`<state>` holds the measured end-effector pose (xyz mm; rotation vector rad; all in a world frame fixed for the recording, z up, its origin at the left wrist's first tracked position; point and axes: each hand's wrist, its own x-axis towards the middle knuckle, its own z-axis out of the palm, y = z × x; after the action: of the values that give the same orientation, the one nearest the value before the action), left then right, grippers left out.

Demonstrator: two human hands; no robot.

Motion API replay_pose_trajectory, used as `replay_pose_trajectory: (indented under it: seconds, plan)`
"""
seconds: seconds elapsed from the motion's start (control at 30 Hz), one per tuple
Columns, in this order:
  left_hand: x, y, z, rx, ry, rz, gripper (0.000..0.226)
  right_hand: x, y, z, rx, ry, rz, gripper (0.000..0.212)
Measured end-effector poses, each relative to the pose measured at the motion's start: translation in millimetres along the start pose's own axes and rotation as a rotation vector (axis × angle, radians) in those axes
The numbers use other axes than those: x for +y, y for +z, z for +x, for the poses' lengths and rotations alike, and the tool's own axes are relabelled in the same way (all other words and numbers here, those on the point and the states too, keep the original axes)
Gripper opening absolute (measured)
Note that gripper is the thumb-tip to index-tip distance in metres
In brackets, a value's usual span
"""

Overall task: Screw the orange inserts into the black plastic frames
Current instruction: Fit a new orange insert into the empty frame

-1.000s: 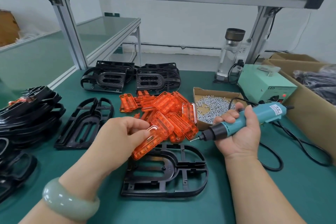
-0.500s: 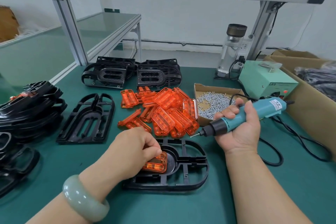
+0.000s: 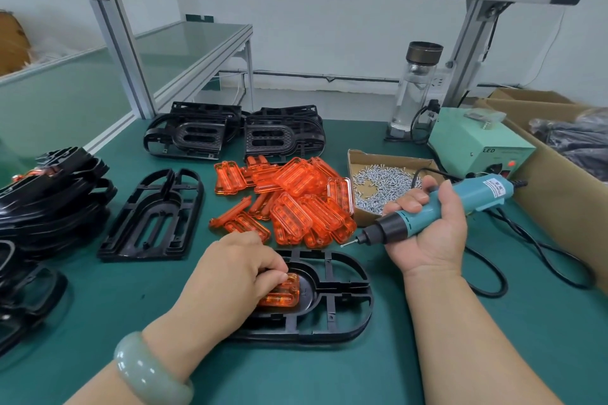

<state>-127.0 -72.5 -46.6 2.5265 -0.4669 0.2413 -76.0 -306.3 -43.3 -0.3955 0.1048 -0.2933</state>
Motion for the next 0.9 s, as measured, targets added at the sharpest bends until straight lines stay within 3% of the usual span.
replay_pose_trajectory:
  seconds: [0.23, 0.4, 0.57, 0.77, 0.9]
  plan:
    - [3.4, -3.9, -2.9, -0.012, 0.105, 0.157, 0.011, -0.4, -0.2, -0.3, -0.004, -0.003, -0.006, 0.015]
    - [-0.7, -16.3, -4.9, -0.201, 0.081, 0.101, 0.01, -0.1, 0.2, 0.8, -0.001, -0.001, -0.009, 0.015]
    - [1.1, -14.6, -0.6, -0.32, 0.07, 0.186, 0.024, 1.0, -0.2, -0.5, 0.0, 0.005, -0.023, 0.013]
    - [-5.6, -12.9, -6.0, -0.209, 0.053, 0.228, 0.016, -0.4, 0.6, -1.6, -0.004, -0.002, -0.01, 0.015]
    - [-9.3, -20.0, -2.9, -0.258, 0.009, 0.049, 0.011, -0.5, 0.5, -1.8, -0.011, -0.004, -0.009, 0.015]
